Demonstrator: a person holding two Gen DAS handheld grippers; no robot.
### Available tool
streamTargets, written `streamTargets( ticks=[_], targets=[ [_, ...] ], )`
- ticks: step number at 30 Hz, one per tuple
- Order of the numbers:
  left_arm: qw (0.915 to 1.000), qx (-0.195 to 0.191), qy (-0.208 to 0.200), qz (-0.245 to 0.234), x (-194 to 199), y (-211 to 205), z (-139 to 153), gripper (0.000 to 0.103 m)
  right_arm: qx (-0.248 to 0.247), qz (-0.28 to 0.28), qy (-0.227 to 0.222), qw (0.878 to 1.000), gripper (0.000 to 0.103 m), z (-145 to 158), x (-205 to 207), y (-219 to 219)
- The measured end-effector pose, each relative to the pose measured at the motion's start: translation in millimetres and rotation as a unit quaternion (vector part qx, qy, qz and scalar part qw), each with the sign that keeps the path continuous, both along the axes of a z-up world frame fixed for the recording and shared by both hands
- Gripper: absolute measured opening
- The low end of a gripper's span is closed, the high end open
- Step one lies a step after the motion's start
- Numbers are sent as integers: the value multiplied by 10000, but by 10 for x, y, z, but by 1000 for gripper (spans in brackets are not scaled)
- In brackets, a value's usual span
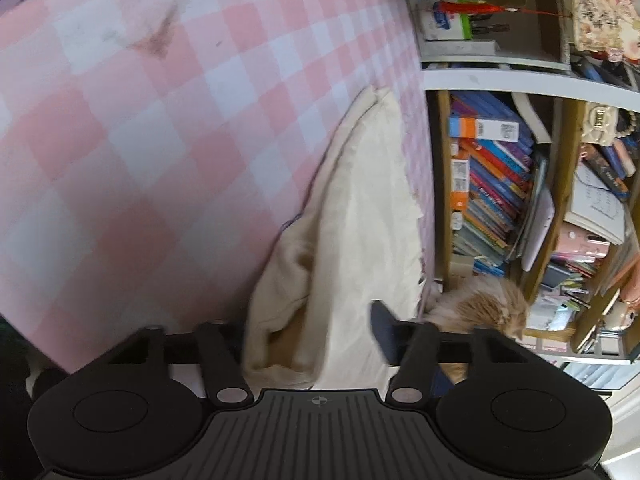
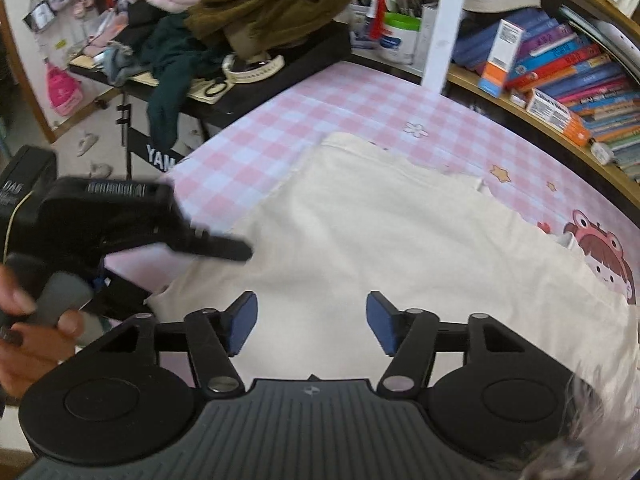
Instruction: Fold clothes
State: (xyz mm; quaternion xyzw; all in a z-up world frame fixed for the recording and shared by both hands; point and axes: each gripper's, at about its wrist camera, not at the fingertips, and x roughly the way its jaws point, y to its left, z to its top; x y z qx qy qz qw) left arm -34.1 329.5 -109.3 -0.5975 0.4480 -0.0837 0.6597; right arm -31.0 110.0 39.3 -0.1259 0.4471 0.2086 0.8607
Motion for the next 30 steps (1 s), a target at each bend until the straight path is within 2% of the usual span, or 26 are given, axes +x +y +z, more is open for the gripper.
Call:
streamTargets(
  ticks=[2, 4, 9, 12, 16, 20, 25, 27, 30],
  targets=[
    [10000, 77, -12, 15, -28, -8, -4, 30, -74, -69, 43, 9999, 64, -21, 78, 20],
    [9998, 173, -2, 21, -49, -2, -2, 24, -178, -123, 60, 9997, 70, -32, 167, 56],
    [9998, 182, -44, 62, -84, 41, 7, 21, -367, -175, 21, 9992, 78, -33, 378, 169],
    [9995, 259, -180, 22, -92, 45, 42, 12, -425, -159, 66, 9989, 80, -55, 498, 237],
    [9967, 640, -470, -139, -69, 2, 189, 7, -557, -39, 216, 9982, 86, -115, 691, 361],
    [9904, 983, -887, -400, -40, -94, 375, 7, -716, -56, 509, 9961, 94, -154, 1045, 568],
    [9762, 1443, -1409, -801, -5, -265, 611, 7, -961, -160, 994, 9903, 95, -245, 1564, 949],
    [9711, 1569, -1532, -937, 17, -337, 664, 7, -1191, -77, 1150, 9862, 93, -332, 1716, 1136],
    [9656, 1671, -1673, -1082, 27, -399, 724, 7, -1799, 194, 1183, 9764, 87, -498, 1809, 1391]
  ],
)
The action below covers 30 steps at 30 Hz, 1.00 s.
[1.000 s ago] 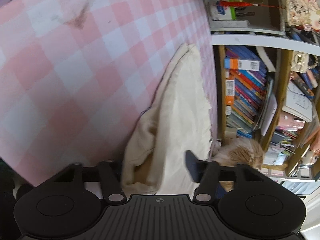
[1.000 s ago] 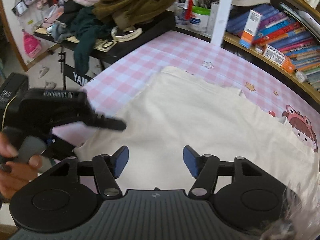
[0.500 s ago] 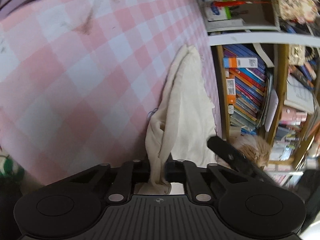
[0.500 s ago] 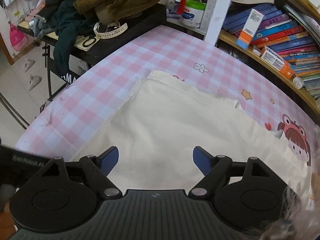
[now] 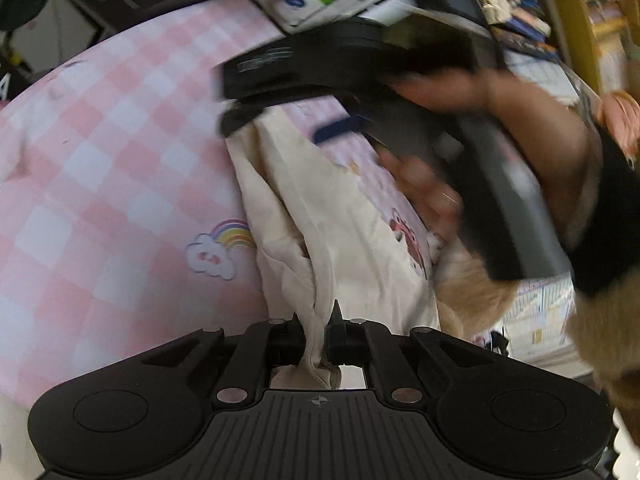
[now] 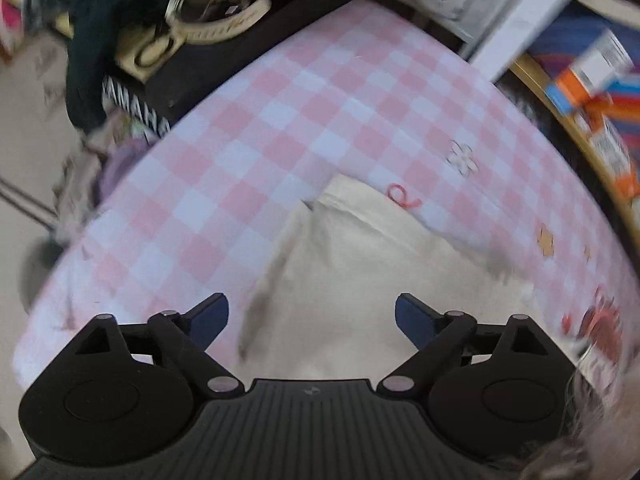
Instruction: Fold clothes
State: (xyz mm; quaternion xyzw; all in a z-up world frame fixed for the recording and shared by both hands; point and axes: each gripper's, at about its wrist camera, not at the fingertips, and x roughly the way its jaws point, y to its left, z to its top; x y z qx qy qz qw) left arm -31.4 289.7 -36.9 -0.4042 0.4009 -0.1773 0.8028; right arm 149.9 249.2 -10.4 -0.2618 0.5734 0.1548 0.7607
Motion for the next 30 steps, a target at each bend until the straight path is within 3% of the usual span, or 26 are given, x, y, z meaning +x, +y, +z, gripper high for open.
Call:
streamTargets(
  ticks=[3, 6, 7, 8, 10, 12, 16, 23, 30],
  targets=[
    [9998, 121, -113, -95, 2, -45, 42, 7, -639, 387, 28, 9972, 74, -172, 47, 229],
    [9996, 166, -166, -168, -5, -56, 60, 7, -892, 481, 142, 9947, 62, -287, 53, 284],
    [9994, 193, -197, -191, -11, -58, 75, 7, -941, 460, 194, 9943, 52, -318, 59, 287],
    [9993, 220, -227, -214, -16, -60, 89, 6, -947, 419, 236, 9943, 32, -340, 67, 273],
    [9989, 274, -287, -260, -28, -65, 118, 6, -853, 343, 282, 9954, 14, -299, 91, 200],
    [9978, 329, -446, -351, -44, -88, 199, 6, -697, 299, 295, 9967, 8, -200, 103, 99],
    [9925, 534, -864, -687, -67, -261, 424, 6, -236, 302, 151, 9992, 6, 178, 62, -195],
    [9795, 668, -1378, -1312, 65, -852, 736, 6, 540, -179, -249, 9981, 6, 834, -15, -1143],
    [9698, 875, -1557, -1660, 196, -1742, 831, 6, 928, -607, -469, 9927, 6, 1108, -115, -2264]
  ],
)
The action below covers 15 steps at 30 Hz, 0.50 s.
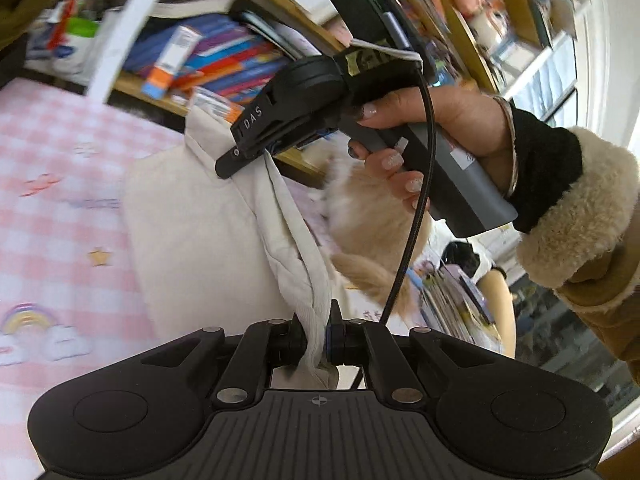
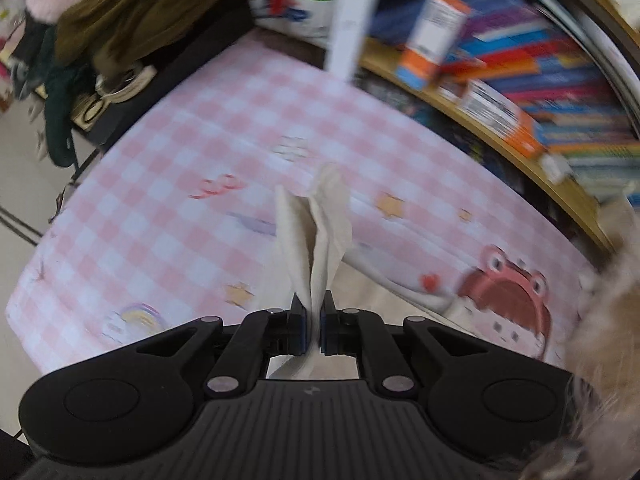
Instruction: Fold clothes
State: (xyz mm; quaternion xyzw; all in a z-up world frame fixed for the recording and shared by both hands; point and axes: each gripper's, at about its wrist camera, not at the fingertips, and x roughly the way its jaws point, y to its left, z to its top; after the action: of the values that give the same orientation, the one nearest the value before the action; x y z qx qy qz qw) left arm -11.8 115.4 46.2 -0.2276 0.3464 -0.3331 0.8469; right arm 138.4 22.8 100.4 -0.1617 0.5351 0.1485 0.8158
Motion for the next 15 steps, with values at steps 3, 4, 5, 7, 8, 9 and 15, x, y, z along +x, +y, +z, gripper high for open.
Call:
streamTargets(
  ticks=[3, 4, 5, 7, 8, 9, 15],
  targets=[
    [9999, 131, 37, 14, -2, -417, -9, 6, 187, -85, -42, 9998, 6, 51, 28, -449],
    [9998, 179, 55, 29, 5, -563, -20, 6, 276, -101, -64, 9995, 6, 59, 54, -603],
    [9996, 247, 92, 45, 8, -694, -33, 6, 380, -112, -85, 9992, 6, 50, 66, -752],
    [9991, 391, 170, 77, 13, -953, -58, 6, 596, -131, -125, 9981, 6, 20, 80, -1042],
    [9987, 463, 210, 93, 15, -1082, -71, 6, 696, -116, -143, 9974, 6, -7, 70, -1185],
    [9982, 534, 249, 109, 18, -1211, -83, 7, 794, -91, -159, 9967, 6, -40, 53, -1327],
    [9935, 988, 548, 110, -5, -1895, -228, 7, 1213, -103, -142, 9925, 6, -343, -64, -2076]
  ],
)
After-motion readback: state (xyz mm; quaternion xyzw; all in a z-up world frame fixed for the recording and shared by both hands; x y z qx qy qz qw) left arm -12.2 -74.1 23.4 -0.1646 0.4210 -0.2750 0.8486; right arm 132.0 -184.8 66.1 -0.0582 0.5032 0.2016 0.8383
